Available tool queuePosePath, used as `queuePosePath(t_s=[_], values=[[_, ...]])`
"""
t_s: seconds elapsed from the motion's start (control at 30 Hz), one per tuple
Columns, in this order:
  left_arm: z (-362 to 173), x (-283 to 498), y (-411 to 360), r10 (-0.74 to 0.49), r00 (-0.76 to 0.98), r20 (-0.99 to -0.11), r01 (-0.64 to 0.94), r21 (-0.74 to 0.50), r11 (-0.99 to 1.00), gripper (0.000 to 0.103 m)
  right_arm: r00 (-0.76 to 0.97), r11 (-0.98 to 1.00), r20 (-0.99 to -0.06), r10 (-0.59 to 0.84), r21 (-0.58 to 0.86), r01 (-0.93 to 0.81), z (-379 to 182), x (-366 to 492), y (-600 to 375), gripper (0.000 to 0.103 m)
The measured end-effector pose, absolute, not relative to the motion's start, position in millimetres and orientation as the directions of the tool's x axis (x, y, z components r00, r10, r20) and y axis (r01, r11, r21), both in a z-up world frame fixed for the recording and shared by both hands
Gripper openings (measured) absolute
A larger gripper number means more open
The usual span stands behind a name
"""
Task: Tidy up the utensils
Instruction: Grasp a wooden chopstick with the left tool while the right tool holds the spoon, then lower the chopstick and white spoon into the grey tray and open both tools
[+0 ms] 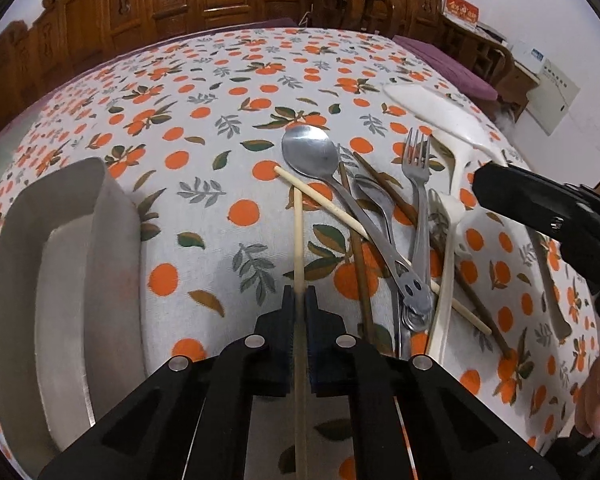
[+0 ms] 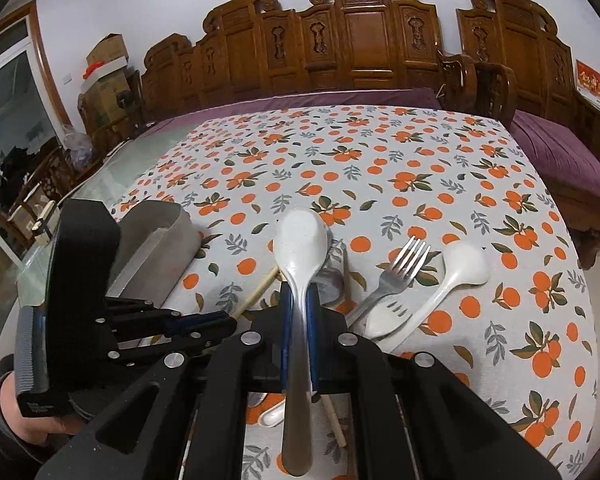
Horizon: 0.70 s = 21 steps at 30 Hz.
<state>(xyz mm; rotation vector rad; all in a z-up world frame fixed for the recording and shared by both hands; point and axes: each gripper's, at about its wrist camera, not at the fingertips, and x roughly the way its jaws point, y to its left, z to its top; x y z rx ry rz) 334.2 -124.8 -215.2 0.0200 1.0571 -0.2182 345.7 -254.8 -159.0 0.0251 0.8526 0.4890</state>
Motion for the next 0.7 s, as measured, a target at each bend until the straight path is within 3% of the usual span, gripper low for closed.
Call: queuePosePath(t_s=[0.7], values=[[-129,290,-48,-0.208,0.629,-0.749,0.237,-0.070,0.969,0.004,0.606,0.870,-0.660,0.443,0.154,-0.468,-114,308,-195,0.009]])
